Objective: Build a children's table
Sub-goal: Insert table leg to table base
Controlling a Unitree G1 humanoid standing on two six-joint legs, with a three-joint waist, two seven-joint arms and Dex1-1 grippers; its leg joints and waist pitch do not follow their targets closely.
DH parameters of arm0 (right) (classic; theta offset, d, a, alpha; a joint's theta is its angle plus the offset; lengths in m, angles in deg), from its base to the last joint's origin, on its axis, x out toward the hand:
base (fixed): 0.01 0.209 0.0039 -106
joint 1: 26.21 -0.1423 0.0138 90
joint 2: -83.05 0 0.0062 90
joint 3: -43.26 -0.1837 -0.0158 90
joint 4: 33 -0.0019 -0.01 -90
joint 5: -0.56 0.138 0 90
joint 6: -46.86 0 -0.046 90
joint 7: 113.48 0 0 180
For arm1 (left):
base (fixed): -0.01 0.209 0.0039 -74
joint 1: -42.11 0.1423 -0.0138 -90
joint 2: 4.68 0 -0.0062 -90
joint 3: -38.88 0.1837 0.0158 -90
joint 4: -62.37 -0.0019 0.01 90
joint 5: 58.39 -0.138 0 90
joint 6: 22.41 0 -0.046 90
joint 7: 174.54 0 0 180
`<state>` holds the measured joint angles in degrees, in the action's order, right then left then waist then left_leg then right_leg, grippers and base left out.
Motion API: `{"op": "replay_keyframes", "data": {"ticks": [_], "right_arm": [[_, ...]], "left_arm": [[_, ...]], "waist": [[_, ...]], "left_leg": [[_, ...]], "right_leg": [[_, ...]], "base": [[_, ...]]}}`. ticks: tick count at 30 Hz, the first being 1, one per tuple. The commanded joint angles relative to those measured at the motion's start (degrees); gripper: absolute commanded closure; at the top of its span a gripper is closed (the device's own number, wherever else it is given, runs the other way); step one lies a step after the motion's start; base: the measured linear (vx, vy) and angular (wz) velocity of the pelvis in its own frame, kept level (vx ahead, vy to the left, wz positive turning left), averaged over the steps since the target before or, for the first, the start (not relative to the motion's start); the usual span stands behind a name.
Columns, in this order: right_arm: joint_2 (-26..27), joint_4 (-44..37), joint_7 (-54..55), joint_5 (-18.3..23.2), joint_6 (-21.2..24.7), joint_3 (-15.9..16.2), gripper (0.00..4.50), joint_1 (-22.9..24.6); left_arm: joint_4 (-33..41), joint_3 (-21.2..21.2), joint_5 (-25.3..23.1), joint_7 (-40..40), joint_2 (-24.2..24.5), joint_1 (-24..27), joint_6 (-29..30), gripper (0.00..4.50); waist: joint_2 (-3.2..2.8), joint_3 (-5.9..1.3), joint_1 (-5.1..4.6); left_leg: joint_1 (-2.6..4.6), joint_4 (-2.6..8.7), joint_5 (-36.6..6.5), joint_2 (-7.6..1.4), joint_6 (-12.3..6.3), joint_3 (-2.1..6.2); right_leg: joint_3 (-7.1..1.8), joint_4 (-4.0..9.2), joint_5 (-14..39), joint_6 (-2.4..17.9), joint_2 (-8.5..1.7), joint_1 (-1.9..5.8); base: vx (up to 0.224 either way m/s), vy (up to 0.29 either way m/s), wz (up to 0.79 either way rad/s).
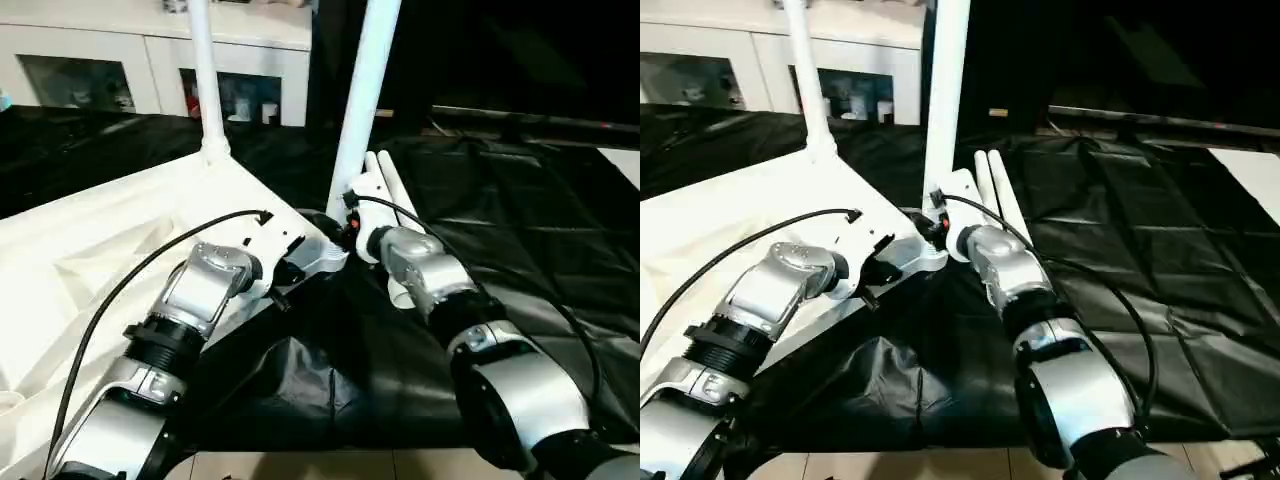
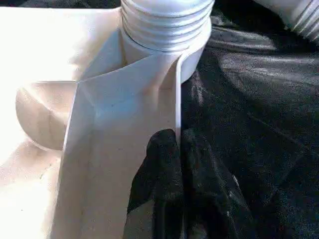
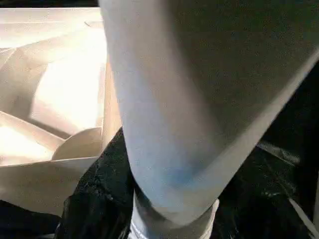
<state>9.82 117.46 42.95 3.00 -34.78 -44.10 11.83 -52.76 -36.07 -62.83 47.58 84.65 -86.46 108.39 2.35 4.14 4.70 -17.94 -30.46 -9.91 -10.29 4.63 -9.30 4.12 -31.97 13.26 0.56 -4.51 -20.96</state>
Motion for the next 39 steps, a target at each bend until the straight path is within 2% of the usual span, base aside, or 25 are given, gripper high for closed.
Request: {"op": "replay_keyframes", "data": {"ticks": [1, 5, 7, 8, 9, 11, 12, 16, 17, 19, 20, 24, 25, 27, 29, 31, 32, 35, 37, 39], "right_arm": [[5.99, 11.00, -2.45, -2.59, 9.89, 3.99, 2.62, 5.15], [6.30, 11.65, -2.44, -3.02, 9.64, 3.25, 2.62, 4.52], [6.59, 11.44, -4.94, -2.37, 8.73, 2.88, 2.62, 4.11], [6.72, 11.25, -7.25, -2.33, 8.44, 3.20, 2.62, 3.97], [6.75, 11.06, -8.08, -2.32, 7.86, 3.33, 2.62, 3.89], [6.73, 10.83, -8.50, -2.36, 6.38, 3.26, 2.62, 3.52], [6.64, 10.96, -8.30, -2.26, 6.15, 2.76, 2.62, 2.98], [6.52, 11.16, -8.09, -2.42, 6.04, 2.35, 2.62, 2.42], [6.37, 11.27, -7.75, -1.97, 6.21, 1.34, 2.27, 1.82], [6.19, 11.30, -7.22, -1.65, 6.15, 0.54, 2.27, 1.37], [6.08, 11.26, -7.24, -1.49, 6.10, 0.26, 2.04, 1.09], [5.73, 11.09, -7.41, -1.01, 5.29, -0.43, 1.70, 0.44], [5.62, 11.07, -7.75, -0.85, 4.81, -0.65, 1.55, 0.28], [5.54, 11.02, -8.27, -0.64, 4.43, -0.86, 1.55, 0.17], [5.28, 10.53, -11.68, 0.39, 3.66, -1.76, 1.34, -0.20], [4.94, 10.32, -13.21, 0.42, 3.13, -2.11, 1.07, -0.42], [4.70, 10.15, -13.92, 0.42, 2.80, -2.14, 1.01, -0.59], [3.95, 9.50, -16.18, 0.71, 1.68, -2.31, 0.71, -1.04], [2.82, 8.32, -18.55, 0.50, -0.33, -1.82, 0.54, -1.25], [1.44, 7.07, -21.20, 0.58, -1.36, -1.52, 0.49, -1.17]], "left_arm": [[0.51, 1.14, -0.37, -0.86, -1.55, -2.37, -0.65, 4.50], [0.07, 0.87, -0.16, -1.10, -1.12, -2.54, -0.29, 4.50], [-0.13, 1.09, -0.13, -0.49, -0.63, -2.49, -1.03, 4.50], [-0.26, 1.20, -0.15, -0.20, -0.53, -2.47, -1.59, 4.50], [-0.24, 1.21, -0.11, -0.07, -0.55, -2.42, -1.93, 4.50], [0.17, 1.05, 0.14, 0.13, -0.64, -2.25, -2.11, 4.50], [0.49, 1.00, 0.27, 0.30, -0.66, -2.23, -1.99, 4.50], [0.67, 1.04, 0.38, 0.57, -0.57, -2.26, -1.96, 4.50], [0.60, 1.05, 0.49, 0.77, -0.48, -2.42, -2.06, 4.50], [0.57, 1.06, 0.53, 0.96, -0.39, -2.52, -2.14, 4.50], [0.63, 1.07, 0.54, 1.17, -0.23, -2.53, -2.27, 4.50], [1.55, 1.32, 0.64, 2.20, 0.45, -2.13, -2.62, 4.50], [2.01, 1.46, 0.69, 2.58, 0.69, -1.92, -2.54, 4.50], [2.39, 1.57, 0.75, 2.89, 0.88, -1.75, -2.47, 4.50], [3.62, 1.79, 0.94, 3.77, 1.55, -1.18, -2.26, 4.50], [4.20, 1.88, 1.02, 4.15, 1.92, -0.83, -2.32, 4.50], [4.52, 1.88, 1.07, 4.38, 2.17, -0.62, -2.42, 4.50], [5.22, 2.14, 1.19, 5.56, 2.89, -0.04, -3.82, 4.50], [5.94, 2.51, 1.19, 6.84, 3.79, 0.50, -5.20, 4.50], [6.38, 2.70, 1.29, 7.97, 4.50, 0.76, -6.11, 4.50]], "waist": [[-0.67, -0.86, -0.50], [-0.84, -0.90, -0.42], [-0.81, -0.97, -0.43], [-0.99, -1.13, -0.35], [-0.82, -1.16, -0.34], [-0.88, -1.21, -0.22], [-1.03, -1.29, -0.20], [-1.05, -1.26, -0.31], [-1.07, -1.39, -0.29], [-1.06, -1.48, -0.26], [-1.10, -1.48, -0.22], [-1.18, -1.71, -0.23], [-1.31, -1.86, -0.03], [-1.15, -2.15, -0.11], [-1.05, -2.45, 0.22], [-0.92, -2.41, 0.28], [-0.84, -2.38, 0.30], [-0.78, -2.54, 0.51], [-0.55, -2.84, 0.69], [-0.38, -3.30, 0.70]], "left_leg": [[0.69, 4.91, -35.85, -2.64, 1.63, 2.44], [0.76, 4.98, -36.12, -2.57, 1.29, 2.58], [0.68, 5.00, -35.75, -2.56, 1.09, 2.57], [0.65, 4.97, -35.41, -2.55, 1.00, 2.59], [0.51, 5.02, -34.93, -2.58, 0.93, 2.55], [0.24, 5.17, -33.40, -2.72, 0.90, 2.43], [0.35, 5.13, -33.43, -2.77, 1.07, 2.36], [0.47, 5.11, -34.59, -2.73, 1.32, 2.32], [0.44, 5.12, -34.48, -2.78, 1.36, 2.31], [0.36, 5.10, -34.05, -2.79, 1.31, 2.27], [0.33, 5.12, -33.90, -2.79, 1.29, 2.26], [0.12, 5.12, -32.93, -2.90, 1.43, 2.21], [0.08, 5.05, -31.89, -2.92, 1.48, 2.04], [-0.58, 5.12, -28.69, -3.03, 1.45, 1.86], [-0.54, 4.74, -24.70, -3.07, 0.56, 1.19], [-0.88, 4.62, -22.44, -3.02, -0.01, 0.95], [-0.87, 4.54, -22.20, -3.06, -0.30, 0.91], [-0.90, 4.35, -21.09, -3.14, -0.30, 0.88], [-0.96, 4.11, -19.37, -3.15, -0.62, 0.70], [-1.15, 3.82, -16.23, -3.18, -1.15, 0.39]], "right_leg": [[-2.42, 5.93, 36.99, 2.59, -4.93, -1.01], [-2.72, 5.90, 36.49, 3.02, -4.87, -1.31], [-2.75, 5.94, 36.88, 2.85, -4.95, -1.28], [-2.75, 5.94, 36.78, 2.83, -5.00, -1.19], [-2.81, 5.95, 36.48, 2.83, -5.03, -1.14], [-3.04, 5.59, 34.21, 3.61, -4.97, -1.09], [-3.10, 5.48, 33.38, 4.07, -4.93, -1.16], [-3.03, 5.48, 33.09, 4.37, -4.78, -1.31], [-3.05, 5.44, 32.82, 4.43, -4.81, -1.22], [-3.09, 5.34, 32.02, 4.72, -4.82, -1.17], [-3.09, 5.35, 31.91, 4.79, -4.82, -1.15], [-3.20, 5.01, 29.81, 5.69, -4.82, -0.99], [-3.32, 4.94, 28.16, 6.21, -4.87, -0.97], [-3.41, 4.12, 23.18, 7.56, -4.63, -0.41], [-3.69, 3.86, 19.45, 8.99, -4.78, -0.39], [-3.62, 3.77, 19.35, 9.46, -4.81, -0.12], [-3.54, 3.96, 22.05, 9.03, -4.95, -0.15], [-3.70, 4.12, 24.69, 8.10, -5.11, -0.30], [-3.72, 3.85, 23.26, 8.44, -5.10, -0.19], [-3.59, 3.22, 18.66, 9.62, -4.80, 0.16]], "base": [[0.000, 0.000, 0.00], [0.000, 0.000, 0.00], [0.000, 0.000, 0.00], [0.000, 0.000, 0.00], [0.000, 0.000, 0.00], [0.000, 0.000, 0.00], [0.000, 0.000, 0.00], [0.000, 0.000, 0.00], [0.000, 0.000, 0.00], [0.000, 0.000, 0.00], [0.000, 0.000, 0.00], [0.000, 0.000, 0.00], [0.000, 0.000, 0.00], [0.000, 0.000, 0.00], [0.000, 0.000, 0.00], [0.000, 0.000, 0.00], [0.000, 0.000, 0.00], [0.000, 0.000, 0.00], [0.000, 0.000, 0.00], [0.000, 0.000, 0.00]]}}
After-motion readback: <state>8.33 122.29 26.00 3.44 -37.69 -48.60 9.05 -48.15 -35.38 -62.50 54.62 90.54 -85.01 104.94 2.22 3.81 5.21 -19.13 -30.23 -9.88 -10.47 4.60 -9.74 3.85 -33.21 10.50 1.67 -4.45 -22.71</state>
